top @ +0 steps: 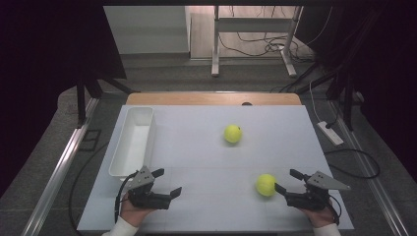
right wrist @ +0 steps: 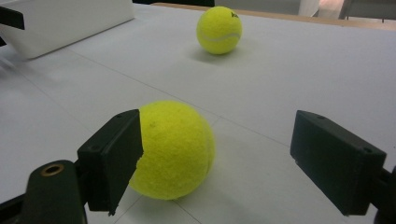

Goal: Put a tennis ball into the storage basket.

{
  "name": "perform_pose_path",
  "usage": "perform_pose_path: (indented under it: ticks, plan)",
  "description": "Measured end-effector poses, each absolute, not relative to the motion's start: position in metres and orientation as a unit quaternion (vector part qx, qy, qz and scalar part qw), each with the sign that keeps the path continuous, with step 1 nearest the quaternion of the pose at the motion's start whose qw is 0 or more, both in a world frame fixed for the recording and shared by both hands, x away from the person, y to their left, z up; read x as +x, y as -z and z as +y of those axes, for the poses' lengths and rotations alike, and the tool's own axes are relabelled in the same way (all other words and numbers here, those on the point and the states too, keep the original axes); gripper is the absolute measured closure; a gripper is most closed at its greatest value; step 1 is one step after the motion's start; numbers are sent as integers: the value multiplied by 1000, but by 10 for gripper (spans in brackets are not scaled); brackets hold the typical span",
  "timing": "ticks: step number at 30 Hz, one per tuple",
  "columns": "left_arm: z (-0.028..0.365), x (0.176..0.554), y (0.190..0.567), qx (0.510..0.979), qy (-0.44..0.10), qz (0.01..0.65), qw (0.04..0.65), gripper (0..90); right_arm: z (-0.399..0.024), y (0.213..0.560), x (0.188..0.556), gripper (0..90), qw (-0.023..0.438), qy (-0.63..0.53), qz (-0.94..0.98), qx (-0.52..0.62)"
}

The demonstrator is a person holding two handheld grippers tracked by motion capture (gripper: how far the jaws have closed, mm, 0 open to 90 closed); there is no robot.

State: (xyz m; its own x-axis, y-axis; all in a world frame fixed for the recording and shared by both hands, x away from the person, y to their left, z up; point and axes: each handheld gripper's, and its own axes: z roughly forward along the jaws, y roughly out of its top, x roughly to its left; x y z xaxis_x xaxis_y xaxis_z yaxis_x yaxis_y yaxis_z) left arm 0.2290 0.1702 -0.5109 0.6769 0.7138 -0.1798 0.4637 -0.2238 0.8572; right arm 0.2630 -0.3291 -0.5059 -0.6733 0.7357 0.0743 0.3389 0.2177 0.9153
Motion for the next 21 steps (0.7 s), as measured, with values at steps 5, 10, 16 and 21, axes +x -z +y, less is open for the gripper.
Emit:
perform_pose_path:
  ticks: [5, 10, 16, 21]
  plan:
    - [168, 230, 509, 773, -127, 379, 492, 71, -329, 506, 263, 166, 195, -516, 754, 356]
    - [166, 232, 508, 773, -129, 378, 493, 72, -329, 505, 263, 166, 196, -517, 753, 357]
    - [164, 235, 506, 772, -128, 380, 494, 73, -330, 505, 263, 167, 199, -519, 750, 358]
    - [161, 239, 504, 773, -128, 379, 492, 73, -329, 505, 263, 167, 198, -516, 753, 358]
